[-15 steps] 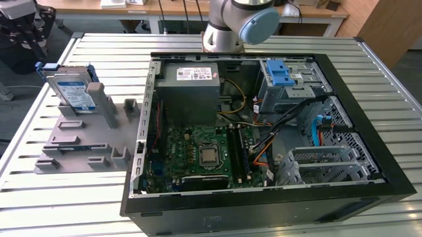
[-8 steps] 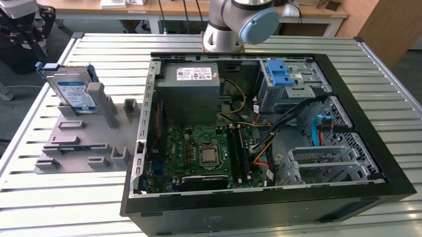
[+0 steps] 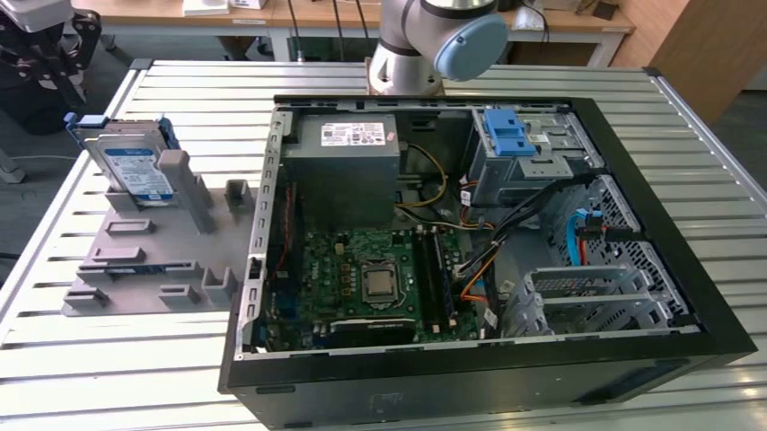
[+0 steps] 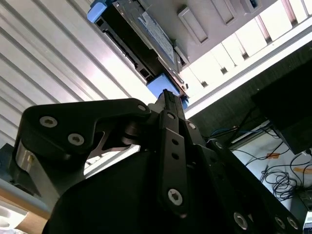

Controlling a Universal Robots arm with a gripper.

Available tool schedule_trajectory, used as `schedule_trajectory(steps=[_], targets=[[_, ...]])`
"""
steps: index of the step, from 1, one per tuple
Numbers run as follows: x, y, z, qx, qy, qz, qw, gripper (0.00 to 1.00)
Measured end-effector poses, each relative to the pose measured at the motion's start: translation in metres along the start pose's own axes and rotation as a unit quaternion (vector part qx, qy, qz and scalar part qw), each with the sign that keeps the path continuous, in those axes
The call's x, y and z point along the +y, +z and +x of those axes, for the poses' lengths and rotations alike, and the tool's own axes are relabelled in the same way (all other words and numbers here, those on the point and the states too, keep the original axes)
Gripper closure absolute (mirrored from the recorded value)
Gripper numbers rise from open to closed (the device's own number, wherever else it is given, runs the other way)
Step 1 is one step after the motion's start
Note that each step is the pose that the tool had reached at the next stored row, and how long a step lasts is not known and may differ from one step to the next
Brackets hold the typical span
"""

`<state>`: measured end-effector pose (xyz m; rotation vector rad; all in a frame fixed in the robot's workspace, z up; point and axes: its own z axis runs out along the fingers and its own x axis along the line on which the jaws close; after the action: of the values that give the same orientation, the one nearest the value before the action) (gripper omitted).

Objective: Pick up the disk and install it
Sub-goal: 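Pick up the disk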

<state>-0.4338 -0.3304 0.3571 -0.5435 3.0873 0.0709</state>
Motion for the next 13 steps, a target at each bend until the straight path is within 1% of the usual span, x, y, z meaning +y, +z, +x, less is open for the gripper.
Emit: schedule_trajectory(steps=[7, 13], targets=[[0.0000, 0.0000, 0.0000, 0.0008, -0.019, -0.0003, 0.9998, 0.89], [0.0000, 0.0000, 0.0001, 0.0015, -0.035, -0.0005, 0.9994, 0.89]])
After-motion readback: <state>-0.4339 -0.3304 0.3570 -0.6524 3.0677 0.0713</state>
